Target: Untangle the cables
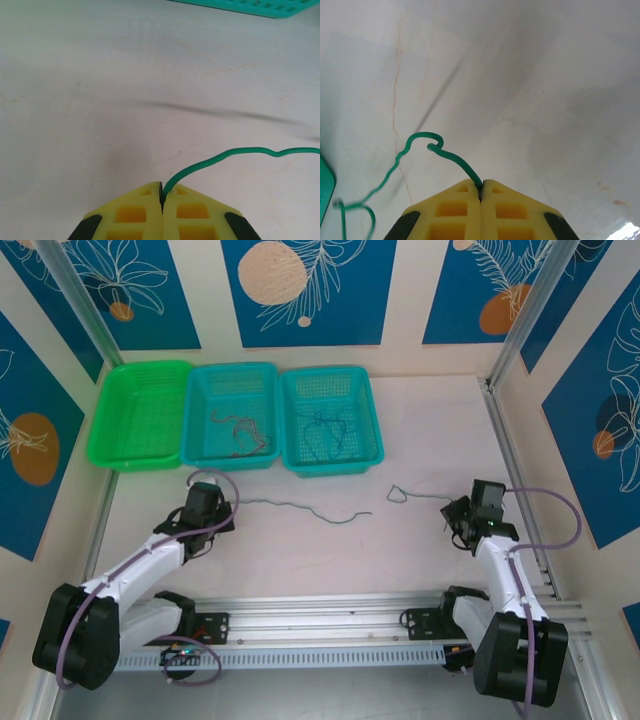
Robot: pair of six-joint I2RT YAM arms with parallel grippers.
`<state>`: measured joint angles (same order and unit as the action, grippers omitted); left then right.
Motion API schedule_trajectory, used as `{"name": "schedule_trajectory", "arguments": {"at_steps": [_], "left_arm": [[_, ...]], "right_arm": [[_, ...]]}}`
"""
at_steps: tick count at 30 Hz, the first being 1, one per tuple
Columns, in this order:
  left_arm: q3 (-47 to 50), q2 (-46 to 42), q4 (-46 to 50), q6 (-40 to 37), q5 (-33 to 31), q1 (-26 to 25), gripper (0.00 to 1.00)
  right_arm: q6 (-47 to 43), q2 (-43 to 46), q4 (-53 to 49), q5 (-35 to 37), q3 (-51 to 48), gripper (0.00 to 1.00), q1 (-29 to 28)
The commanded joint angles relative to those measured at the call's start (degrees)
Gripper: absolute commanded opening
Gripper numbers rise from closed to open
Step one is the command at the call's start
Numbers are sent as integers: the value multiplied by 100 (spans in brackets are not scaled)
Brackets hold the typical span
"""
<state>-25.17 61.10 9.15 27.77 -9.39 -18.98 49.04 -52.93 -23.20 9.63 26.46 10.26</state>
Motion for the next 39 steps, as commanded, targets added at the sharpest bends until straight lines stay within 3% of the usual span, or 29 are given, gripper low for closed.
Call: {"name": "schedule_trajectory", "arguments": {"at_steps": [1,3,5,10,16,24,34,39], "left_arm": [[116,-223,-634,-347,1258,48,0],[103,-424,-1114,-425,2231,22,0],[-50,-638,-1220,-504,2786,-24,0],[-701,-1276,-751,-876,3227,-62,0],[-1712,-1640,-124,-749,2037,-56,0],[-3597,-827,694,-452,-618,279,0],[-5472,1152,899,591,-500,2222,0],[-6118,1954,1326,1667,-440,3272,0]], "right_arm": [[-209,56,96,-460,17,0,-559],[-401,33,-31,-89,172,0,-1176],[-480,2,-195,260,308,0,-1638],[-440,19,-374,434,463,0,-1921],[-453,-3,-479,583,509,0,-1934],[-391,24,-410,299,404,0,-1940],[-274,21,-431,228,457,0,-1977],[-290,-20,-401,241,531,0,-1981]]}}
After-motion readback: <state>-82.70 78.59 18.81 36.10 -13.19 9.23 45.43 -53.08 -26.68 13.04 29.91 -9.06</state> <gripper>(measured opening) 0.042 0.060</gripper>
